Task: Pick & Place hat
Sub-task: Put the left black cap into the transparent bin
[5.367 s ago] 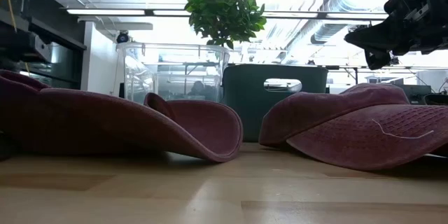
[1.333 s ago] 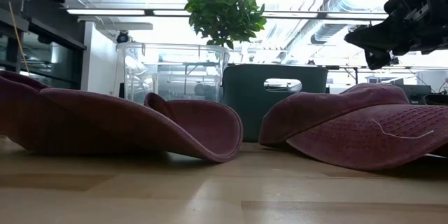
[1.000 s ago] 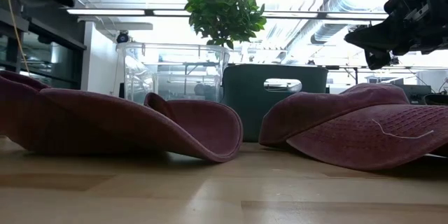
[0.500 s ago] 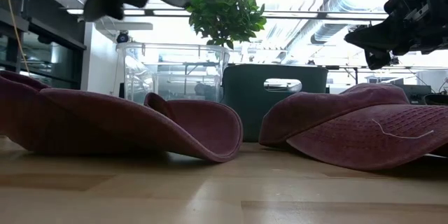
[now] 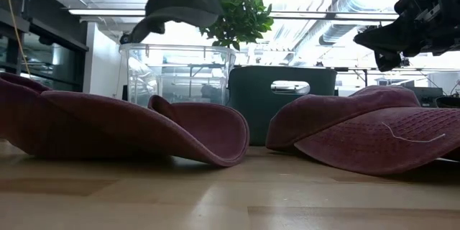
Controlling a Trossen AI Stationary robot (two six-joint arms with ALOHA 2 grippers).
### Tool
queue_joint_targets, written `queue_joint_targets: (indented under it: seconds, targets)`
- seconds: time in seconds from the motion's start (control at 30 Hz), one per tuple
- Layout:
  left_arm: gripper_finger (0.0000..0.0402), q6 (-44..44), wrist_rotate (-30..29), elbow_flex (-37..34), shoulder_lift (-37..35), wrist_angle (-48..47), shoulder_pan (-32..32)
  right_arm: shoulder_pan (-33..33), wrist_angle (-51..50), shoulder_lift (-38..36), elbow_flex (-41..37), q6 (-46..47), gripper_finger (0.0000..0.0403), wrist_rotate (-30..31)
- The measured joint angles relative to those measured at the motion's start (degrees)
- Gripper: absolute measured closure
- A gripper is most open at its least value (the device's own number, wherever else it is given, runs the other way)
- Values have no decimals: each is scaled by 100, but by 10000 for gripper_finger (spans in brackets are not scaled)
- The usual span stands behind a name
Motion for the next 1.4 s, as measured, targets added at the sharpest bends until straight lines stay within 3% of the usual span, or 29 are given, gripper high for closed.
queue_joint_targets:
  seconds: [0.33,0.93,1.4]
  targets:
    - [401,280,25,-1,508,221,428,2,2,1,0,2,402,0]
    - [401,43,-491,1,1314,131,467,2,-7,0,0,2,402,0]
    - [401,-435,-97,1,1829,-55,456,0,-9,2,2,0,402,0]
